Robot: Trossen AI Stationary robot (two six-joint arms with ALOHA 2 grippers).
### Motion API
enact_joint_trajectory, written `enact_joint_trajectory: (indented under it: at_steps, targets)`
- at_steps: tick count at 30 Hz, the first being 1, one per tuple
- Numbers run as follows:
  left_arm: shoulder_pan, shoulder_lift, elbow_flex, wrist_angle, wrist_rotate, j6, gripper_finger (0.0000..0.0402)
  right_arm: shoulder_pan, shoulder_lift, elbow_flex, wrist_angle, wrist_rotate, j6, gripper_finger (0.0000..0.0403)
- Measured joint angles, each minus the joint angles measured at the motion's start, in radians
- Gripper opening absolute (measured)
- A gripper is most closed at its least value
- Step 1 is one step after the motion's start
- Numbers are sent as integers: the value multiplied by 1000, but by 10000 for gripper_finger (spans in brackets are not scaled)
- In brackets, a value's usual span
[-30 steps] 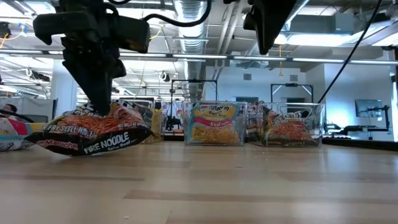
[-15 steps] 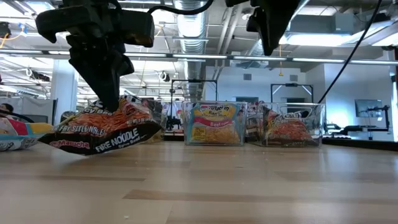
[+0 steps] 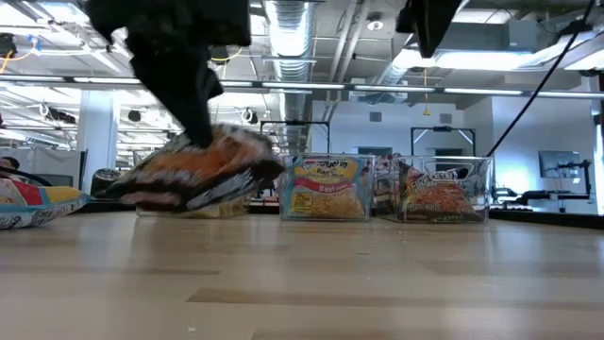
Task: Sort Maruchan noodles
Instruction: Put the black noodle pack into the right transparent bin
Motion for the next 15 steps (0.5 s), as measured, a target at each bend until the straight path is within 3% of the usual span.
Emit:
enact_joint_trajectory:
  at_steps: [11,15]
  targets:
    - [1,-2,173,-71,-125,109,0,28,-142,-6,84,20,29,145]
    - [1,-2,224,-101,-172,147,0,53,-210,-94,173,46,67,142]
